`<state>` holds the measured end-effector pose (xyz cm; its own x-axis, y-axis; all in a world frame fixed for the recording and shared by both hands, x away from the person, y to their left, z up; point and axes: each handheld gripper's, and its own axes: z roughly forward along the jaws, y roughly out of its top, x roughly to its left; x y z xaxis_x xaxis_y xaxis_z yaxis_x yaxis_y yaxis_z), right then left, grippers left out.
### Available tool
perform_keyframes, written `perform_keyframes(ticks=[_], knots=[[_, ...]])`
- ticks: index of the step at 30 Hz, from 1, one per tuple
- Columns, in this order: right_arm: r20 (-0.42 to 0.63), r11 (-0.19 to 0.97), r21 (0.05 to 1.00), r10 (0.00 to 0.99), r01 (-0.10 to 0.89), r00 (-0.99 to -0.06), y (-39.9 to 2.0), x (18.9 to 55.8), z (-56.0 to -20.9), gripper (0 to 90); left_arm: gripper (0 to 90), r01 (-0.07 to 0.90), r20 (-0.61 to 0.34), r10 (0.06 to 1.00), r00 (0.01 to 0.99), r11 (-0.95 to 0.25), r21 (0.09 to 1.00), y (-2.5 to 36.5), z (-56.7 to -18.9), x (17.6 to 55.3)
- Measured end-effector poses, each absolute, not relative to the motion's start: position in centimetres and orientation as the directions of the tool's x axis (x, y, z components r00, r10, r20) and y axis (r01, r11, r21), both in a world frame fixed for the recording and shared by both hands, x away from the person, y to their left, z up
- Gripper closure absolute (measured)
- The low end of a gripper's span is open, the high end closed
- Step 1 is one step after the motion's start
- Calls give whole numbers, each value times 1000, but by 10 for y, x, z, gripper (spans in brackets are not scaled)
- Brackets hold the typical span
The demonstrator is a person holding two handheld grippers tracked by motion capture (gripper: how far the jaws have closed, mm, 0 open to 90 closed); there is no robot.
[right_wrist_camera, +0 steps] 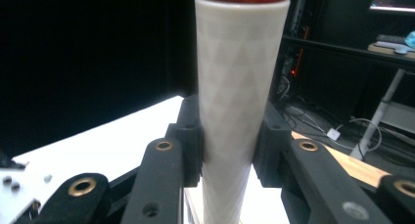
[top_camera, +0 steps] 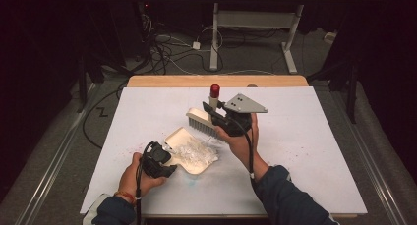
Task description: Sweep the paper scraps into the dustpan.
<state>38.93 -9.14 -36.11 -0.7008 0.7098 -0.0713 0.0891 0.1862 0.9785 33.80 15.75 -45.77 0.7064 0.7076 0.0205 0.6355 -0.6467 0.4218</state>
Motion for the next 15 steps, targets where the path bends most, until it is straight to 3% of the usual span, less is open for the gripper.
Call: perform_keyframes(ticks=[15], knots=[[-20,154,972,805,176,-593,-153,393,-389,702,631,632,26,703,710,-653,417,155,-458,329]])
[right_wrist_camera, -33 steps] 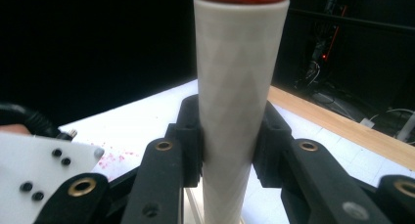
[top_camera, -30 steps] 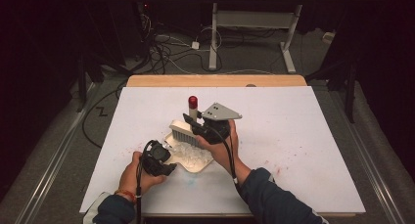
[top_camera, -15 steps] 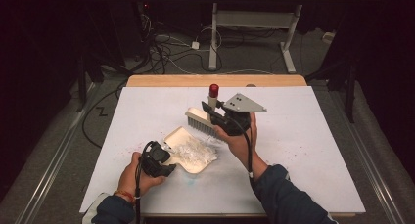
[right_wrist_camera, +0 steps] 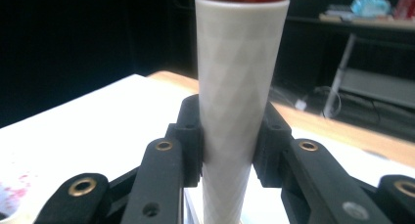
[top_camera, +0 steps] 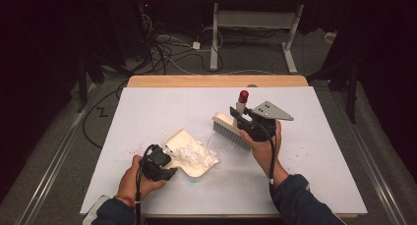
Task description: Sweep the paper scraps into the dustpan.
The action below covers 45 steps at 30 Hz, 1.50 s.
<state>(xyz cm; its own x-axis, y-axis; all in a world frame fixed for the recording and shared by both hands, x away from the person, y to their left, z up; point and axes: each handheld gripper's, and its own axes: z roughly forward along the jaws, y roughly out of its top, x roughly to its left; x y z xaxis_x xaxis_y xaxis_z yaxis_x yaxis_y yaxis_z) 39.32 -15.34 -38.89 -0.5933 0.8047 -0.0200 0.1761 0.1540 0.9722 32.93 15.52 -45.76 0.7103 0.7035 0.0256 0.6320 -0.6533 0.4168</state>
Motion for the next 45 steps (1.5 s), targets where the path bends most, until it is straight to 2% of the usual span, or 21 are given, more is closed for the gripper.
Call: perform_keyframes(ticks=[6,16,21,30,37,41,45], knots=[[-27,158,970,823,184,-567,-162,398,-392,702,631,627,29,698,715,-659,416,154,-458,329],[2,101,984,816,145,-578,-178,387,-366,701,630,621,25,691,722,-664,417,154,-458,327],[0,94,985,835,143,-550,-188,385,-361,702,630,620,29,692,721,-665,416,153,-458,326],[-145,253,954,861,163,-487,-193,377,-380,701,631,619,28,690,724,-667,415,151,-458,325],[-125,258,950,831,177,-542,-170,360,-392,701,631,625,25,694,720,-664,411,150,-458,326],[-131,272,949,804,163,-579,-140,355,-395,699,631,628,21,696,718,-660,412,149,-458,326],[-94,242,955,795,172,-599,-111,358,-397,699,631,633,11,701,713,-651,418,148,-458,326]])
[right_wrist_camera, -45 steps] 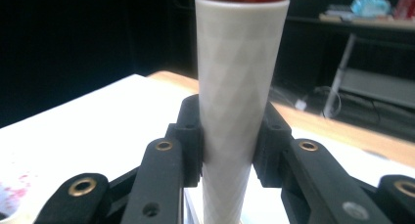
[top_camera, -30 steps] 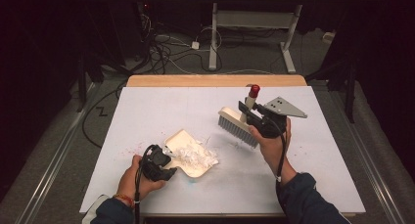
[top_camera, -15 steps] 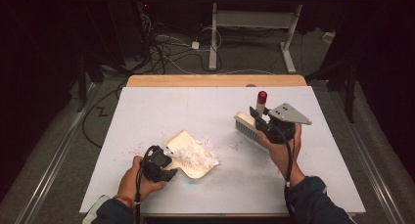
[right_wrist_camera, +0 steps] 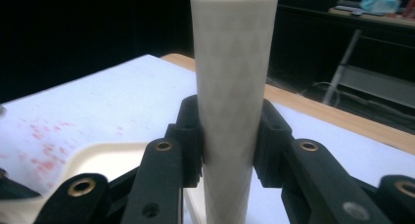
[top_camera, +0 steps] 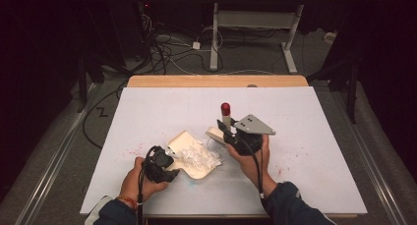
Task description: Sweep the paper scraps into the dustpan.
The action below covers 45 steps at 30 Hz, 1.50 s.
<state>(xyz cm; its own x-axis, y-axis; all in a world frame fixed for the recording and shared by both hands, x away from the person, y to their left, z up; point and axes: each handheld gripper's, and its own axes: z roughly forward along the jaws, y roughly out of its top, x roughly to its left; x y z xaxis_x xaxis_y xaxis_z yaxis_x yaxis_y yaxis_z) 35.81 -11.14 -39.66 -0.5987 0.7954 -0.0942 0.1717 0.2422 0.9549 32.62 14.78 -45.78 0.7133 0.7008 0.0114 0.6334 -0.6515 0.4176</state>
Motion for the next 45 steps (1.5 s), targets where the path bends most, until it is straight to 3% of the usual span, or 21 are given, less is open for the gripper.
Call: perform_keyframes(ticks=[7,14,19,33,45], knots=[[-29,183,965,789,189,-614,-73,368,-397,701,630,632,1,698,716,-649,423,146,-458,328],[27,133,971,767,200,-642,-63,373,-391,702,631,629,-4,693,721,-651,425,148,-458,329],[-6,152,973,763,171,-646,-62,370,-384,702,631,628,0,693,721,-654,422,150,-458,329],[-71,193,975,738,108,-671,-107,358,-355,701,631,624,8,688,726,-663,414,157,-458,325],[-83,241,959,741,149,-666,-162,345,-365,702,631,616,35,676,736,-690,380,163,-452,317]])
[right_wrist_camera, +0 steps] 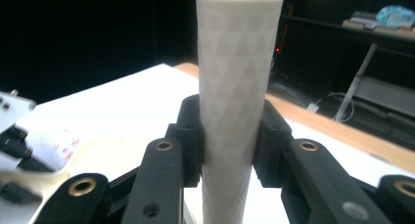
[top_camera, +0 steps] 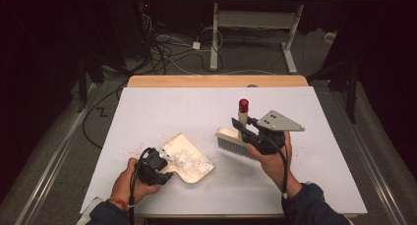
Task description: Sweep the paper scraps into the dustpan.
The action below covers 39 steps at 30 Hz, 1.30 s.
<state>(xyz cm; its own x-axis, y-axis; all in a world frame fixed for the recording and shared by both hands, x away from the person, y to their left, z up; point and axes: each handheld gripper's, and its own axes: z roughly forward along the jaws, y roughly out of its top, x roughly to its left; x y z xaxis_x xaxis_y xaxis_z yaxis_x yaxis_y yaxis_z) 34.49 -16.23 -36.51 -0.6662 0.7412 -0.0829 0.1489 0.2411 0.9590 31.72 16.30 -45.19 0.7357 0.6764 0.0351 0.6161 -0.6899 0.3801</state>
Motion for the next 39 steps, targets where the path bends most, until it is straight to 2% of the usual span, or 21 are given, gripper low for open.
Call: perform_keyframes(ticks=[5,9,17,26,39], knots=[[-58,262,945,721,194,-691,-177,334,-371,701,632,617,37,674,738,-695,370,162,-452,318],[-52,286,934,698,212,-714,-173,331,-378,702,631,618,39,675,737,-695,368,161,-453,318],[-36,278,942,642,188,-766,-136,328,-379,702,631,623,26,680,733,-686,376,162,-454,318],[-70,293,946,598,137,-798,-95,326,-378,702,631,620,24,678,735,-685,383,162,-453,318],[-50,216,968,659,125,-751,-130,332,-364,702,631,623,27,677,735,-691,367,164,-454,318]])
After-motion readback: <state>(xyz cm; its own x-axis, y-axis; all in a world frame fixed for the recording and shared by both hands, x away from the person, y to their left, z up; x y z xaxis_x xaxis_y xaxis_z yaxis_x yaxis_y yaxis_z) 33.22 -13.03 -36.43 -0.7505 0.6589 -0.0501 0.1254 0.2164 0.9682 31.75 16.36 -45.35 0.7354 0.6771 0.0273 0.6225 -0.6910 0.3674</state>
